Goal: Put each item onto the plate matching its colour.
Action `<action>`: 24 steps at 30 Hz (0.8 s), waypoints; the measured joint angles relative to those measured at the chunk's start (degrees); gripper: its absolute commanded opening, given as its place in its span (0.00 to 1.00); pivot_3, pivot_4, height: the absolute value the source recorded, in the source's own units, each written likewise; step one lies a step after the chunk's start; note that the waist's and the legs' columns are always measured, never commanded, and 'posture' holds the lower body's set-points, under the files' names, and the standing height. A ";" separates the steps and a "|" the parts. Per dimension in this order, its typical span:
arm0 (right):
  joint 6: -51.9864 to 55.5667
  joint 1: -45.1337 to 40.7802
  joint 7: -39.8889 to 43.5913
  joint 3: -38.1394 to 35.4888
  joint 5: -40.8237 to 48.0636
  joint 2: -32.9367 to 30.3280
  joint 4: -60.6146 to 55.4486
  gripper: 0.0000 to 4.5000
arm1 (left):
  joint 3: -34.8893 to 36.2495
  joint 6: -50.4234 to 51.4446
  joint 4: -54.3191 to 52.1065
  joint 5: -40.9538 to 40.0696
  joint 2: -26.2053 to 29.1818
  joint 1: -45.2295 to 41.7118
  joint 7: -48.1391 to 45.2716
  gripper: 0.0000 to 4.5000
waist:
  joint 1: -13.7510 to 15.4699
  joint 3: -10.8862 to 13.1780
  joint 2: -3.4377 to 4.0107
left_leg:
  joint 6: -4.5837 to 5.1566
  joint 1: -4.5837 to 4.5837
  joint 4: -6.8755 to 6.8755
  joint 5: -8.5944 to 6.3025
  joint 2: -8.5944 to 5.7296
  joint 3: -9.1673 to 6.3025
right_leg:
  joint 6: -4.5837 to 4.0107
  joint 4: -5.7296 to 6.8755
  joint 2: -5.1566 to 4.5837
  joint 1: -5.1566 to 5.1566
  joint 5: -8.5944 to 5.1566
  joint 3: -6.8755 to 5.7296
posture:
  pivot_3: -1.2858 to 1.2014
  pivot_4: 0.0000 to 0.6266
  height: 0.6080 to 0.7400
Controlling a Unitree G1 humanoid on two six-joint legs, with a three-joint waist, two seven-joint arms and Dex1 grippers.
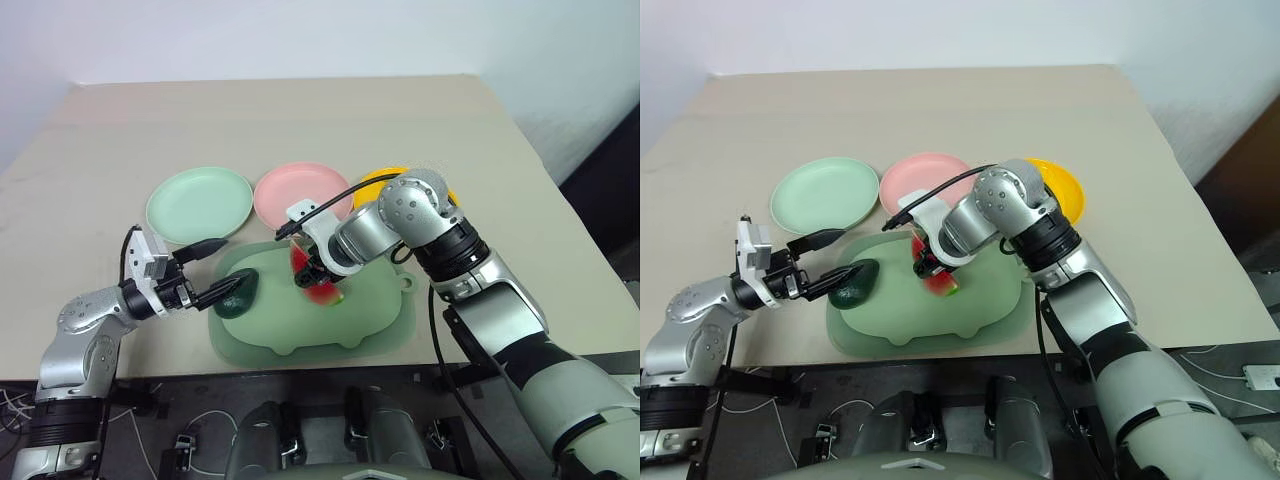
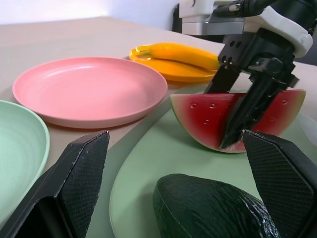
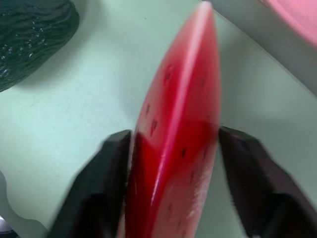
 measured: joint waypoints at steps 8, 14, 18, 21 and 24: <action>-0.04 0.00 6.31 1.42 -4.08 -0.81 -1.38 0.51 | -0.08 0.21 -1.03 0.00 0.00 -0.42 0.26 1.00 | -0.03 0.00 0.00 | 0.00 0.00 0.00 0.00 0.00 0.00 | 0.00 -0.01 -0.01 -0.01 0.00 0.00 | 0.52 0.24 0.67; -0.01 0.00 10.19 2.55 -6.70 -1.24 -3.19 0.47 | -0.11 0.73 -1.04 0.00 0.01 -0.85 0.40 1.00 | -0.01 0.00 0.00 | -0.01 0.00 0.00 0.00 0.00 0.00 | -0.01 -0.01 -0.02 -0.01 0.00 0.00 | 0.52 0.24 0.67; 0.02 -0.58 14.33 0.93 -8.67 -1.55 -3.60 0.47 | -0.10 1.19 -1.65 -0.01 0.02 -0.67 0.50 1.00 | 0.01 0.01 0.01 | 0.00 -0.08 0.00 0.00 0.00 0.01 | -0.01 -0.01 -0.03 -0.09 0.00 0.01 | 0.52 0.24 0.67; -0.38 -4.74 18.48 -2.61 -11.14 -2.33 -3.29 0.47 | 0.11 1.32 -2.75 -0.09 0.25 0.06 0.61 1.00 | -0.03 0.01 0.01 | -0.01 -0.08 0.00 0.00 0.00 0.02 | -0.01 0.00 -0.02 -0.12 0.00 0.01 | 0.52 0.24 0.67; -4.43 -8.51 22.84 -4.70 -15.31 -3.99 -0.99 0.47 | 0.29 1.47 -3.55 -0.30 0.45 1.02 0.89 1.00 | -0.06 0.01 0.01 | -0.01 -0.07 -0.02 0.00 0.00 0.02 | -0.01 -0.02 -0.01 -0.11 0.00 0.00 | 0.52 0.24 0.67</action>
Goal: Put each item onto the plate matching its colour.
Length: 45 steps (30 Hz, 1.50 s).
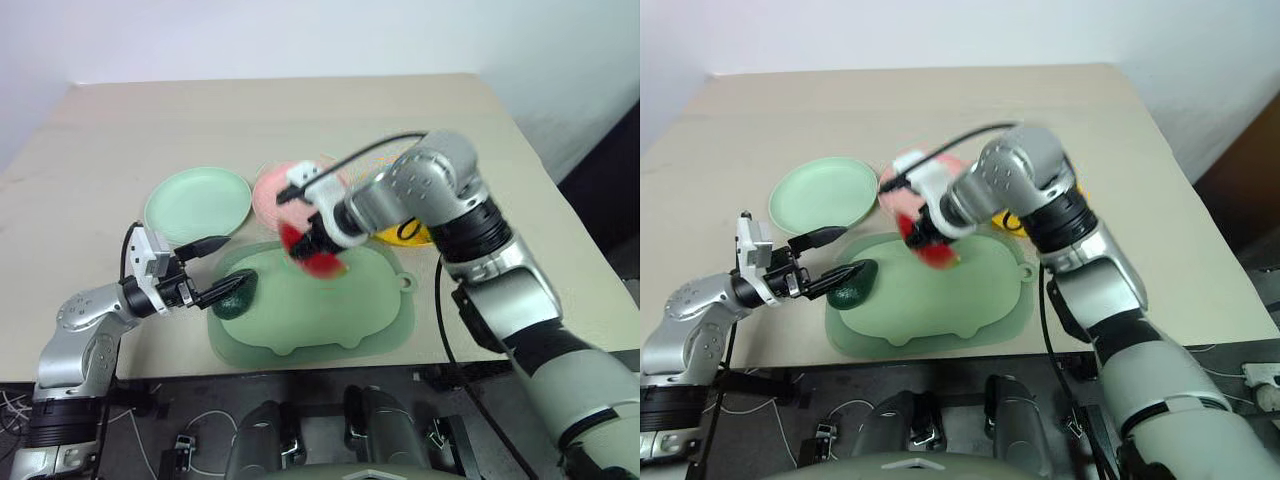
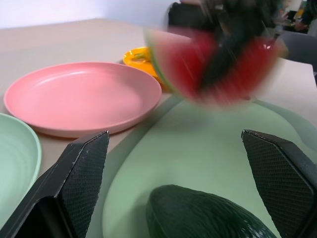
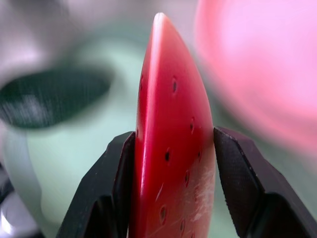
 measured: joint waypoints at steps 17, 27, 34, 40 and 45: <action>-49.57 -9.47 10.49 -6.12 -31.05 14.12 56.06 0.47 | 2.58 0.98 -4.26 -0.78 0.43 5.12 2.18 1.00 | -0.22 0.03 0.04 | -0.07 -0.04 -0.11 0.04 0.00 0.17 | 0.03 0.11 0.02 -0.16 -0.02 0.04 | 0.52 0.24 0.67; -53.59 -10.34 10.72 -13.35 -36.47 16.01 59.96 1.00 | 3.97 1.09 -6.78 -0.82 0.44 7.07 3.50 1.00 | -0.22 0.04 0.05 | -0.09 -0.04 -0.11 0.05 0.00 0.14 | 0.02 0.13 0.00 -0.19 -0.03 0.06 | 0.52 0.24 0.67; -51.50 -14.20 16.98 -16.91 -37.54 14.38 58.31 1.00 | 3.98 1.56 -6.81 -0.91 0.49 6.52 3.67 1.00 | -0.16 0.04 0.05 | -0.09 -0.04 -0.11 0.05 0.00 0.12 | 0.01 0.13 -0.01 -0.18 -0.03 0.06 | 0.52 0.24 0.67; -40.64 -10.86 25.25 -17.62 -36.12 10.04 41.96 1.00 | 4.17 2.45 -7.09 -1.98 0.48 5.93 4.47 1.00 | 0.00 0.02 0.02 | -0.09 -0.05 -0.09 0.05 -0.01 0.00 | 0.01 0.10 -0.06 -0.15 -0.03 0.05 | 0.52 0.24 0.67; -28.47 3.02 26.09 -20.65 -30.61 4.25 14.72 1.00 | 4.95 3.41 -8.04 -2.92 0.50 6.49 5.17 1.00 | 0.00 0.02 0.01 | -0.09 -0.05 -0.08 0.05 -0.04 -0.08 | 0.00 0.08 -0.13 -0.11 -0.03 0.01 | 0.52 0.24 0.67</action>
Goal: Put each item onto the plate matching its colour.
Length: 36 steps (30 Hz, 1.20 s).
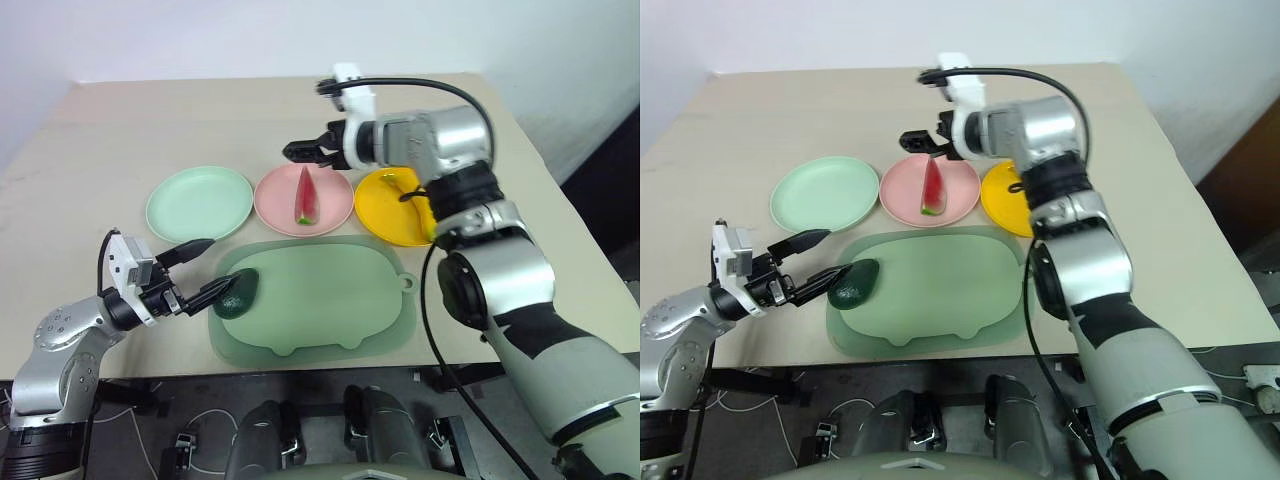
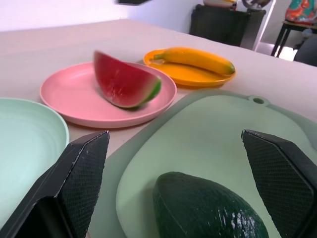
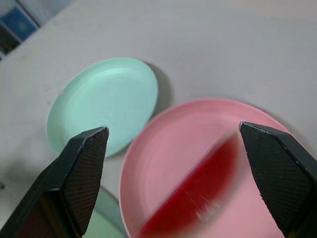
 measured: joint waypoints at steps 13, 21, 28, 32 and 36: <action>-6.88 35.90 1.27 -2.99 10.09 -3.52 -46.97 1.00 | 1.60 0.65 -2.31 -0.64 0.69 3.05 -0.13 1.00 | 0.43 0.01 0.00 | -0.06 0.06 -0.08 0.02 0.01 0.04 | -0.15 -0.12 0.08 0.04 -0.09 0.00 | 0.52 0.24 0.67; -15.90 45.58 2.99 -0.49 11.16 -4.86 -54.00 1.00 | 2.20 1.56 -4.35 -1.64 0.98 4.35 0.76 1.00 | 0.63 0.00 0.00 | -0.07 0.09 -0.09 0.03 0.01 0.02 | -0.20 -0.17 0.09 0.06 -0.13 0.00 | 0.52 0.24 0.67; -26.15 51.77 4.70 2.24 7.21 -8.68 -51.78 1.00 | 3.17 0.68 -2.98 -1.53 1.21 6.41 -0.78 1.00 | 1.41 0.01 0.00 | -0.06 0.08 -0.13 0.02 0.02 0.01 | -0.24 -0.44 0.12 0.12 -0.15 -0.01 | 0.52 0.24 0.67; -29.09 52.73 5.49 3.59 5.86 -9.98 -51.59 1.00 | 3.57 -0.29 -2.46 -1.35 1.11 7.37 -0.91 1.00 | 1.41 0.01 0.00 | -0.06 0.08 -0.15 0.02 0.03 -0.03 | -0.25 -0.51 0.12 0.15 -0.15 -0.02 | 0.52 0.24 0.67; -30.68 54.62 6.92 5.39 5.24 -11.32 -51.55 1.00 | 3.38 -0.24 -3.02 -1.32 0.35 8.95 -0.39 1.00 | 1.43 0.01 -0.01 | -0.05 0.08 -0.17 0.02 0.03 -0.05 | -0.26 -0.59 0.13 0.18 -0.15 -0.03 | 0.52 0.24 0.67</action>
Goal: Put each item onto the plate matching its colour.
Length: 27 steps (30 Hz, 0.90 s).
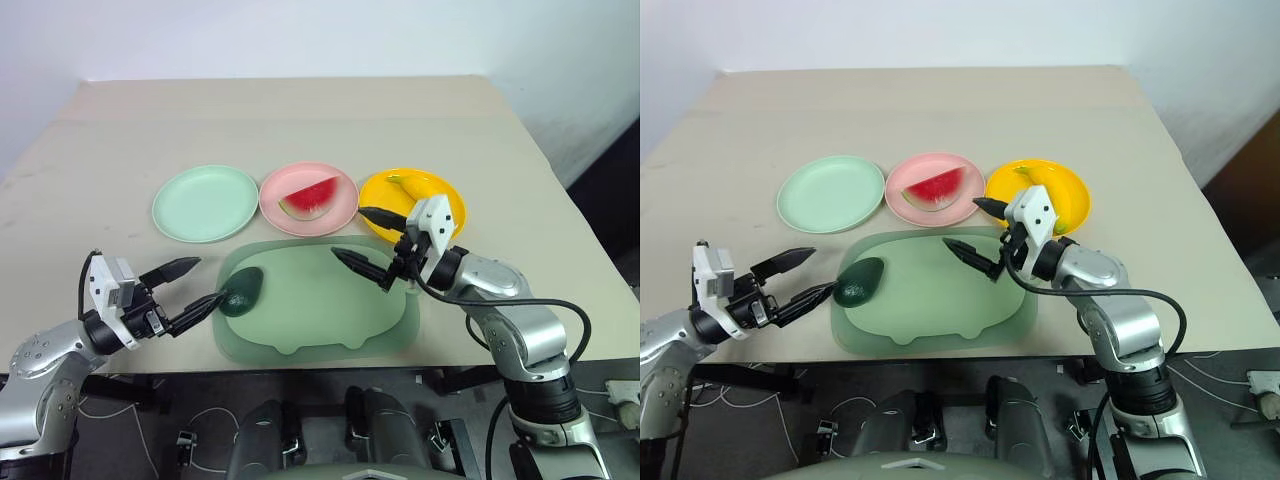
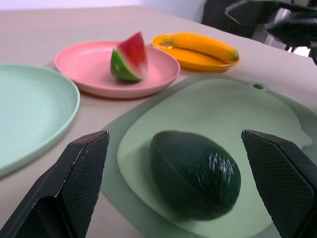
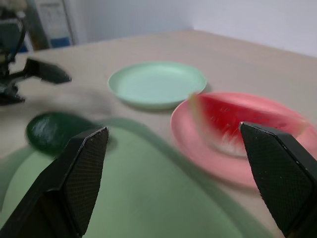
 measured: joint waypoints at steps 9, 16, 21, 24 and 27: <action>0.62 -1.32 -1.14 0.58 -0.01 -0.04 -0.03 1.00 | -3.70 2.81 -2.99 -0.07 -1.28 -2.20 3.95 1.00 | 0.13 0.00 0.00 | 0.01 0.01 0.00 -0.01 0.00 -0.06 | -0.08 -0.19 0.02 0.14 0.06 -0.06 | 0.52 0.24 0.67; 0.76 -1.36 -1.93 0.66 -0.96 -0.37 0.06 1.00 | -9.78 4.05 -2.75 2.77 -3.09 -6.49 6.98 1.00 | 0.22 -0.01 -0.01 | 0.01 0.01 0.01 0.00 0.00 -0.06 | -0.08 -0.18 0.03 0.17 0.07 -0.07 | 0.52 0.24 0.67; 0.76 -1.17 -2.77 0.50 -1.33 -0.53 0.05 1.00 | -12.20 4.04 -1.26 5.30 -3.09 -7.52 7.65 1.00 | 0.13 0.00 0.00 | 0.01 0.02 0.01 0.00 0.01 -0.07 | -0.08 -0.17 0.04 0.16 0.07 -0.07 | 0.52 0.24 0.67; 0.75 -0.81 -3.02 0.40 -1.56 -1.10 0.06 1.00 | -13.31 4.04 0.06 7.18 -3.09 -8.94 8.57 1.00 | 0.23 0.00 -0.01 | 0.01 0.02 0.02 0.00 0.01 -0.07 | -0.08 -0.17 0.03 0.17 0.07 -0.07 | 0.52 0.24 0.67; 0.58 -0.21 -3.13 0.40 -1.97 -1.56 0.06 1.00 | -13.57 3.79 0.86 8.65 -3.04 -9.48 8.61 1.00 | 0.24 0.00 -0.01 | 0.01 0.02 0.03 0.00 0.00 -0.07 | -0.08 -0.17 0.03 0.18 0.07 -0.07 | 0.52 0.24 0.67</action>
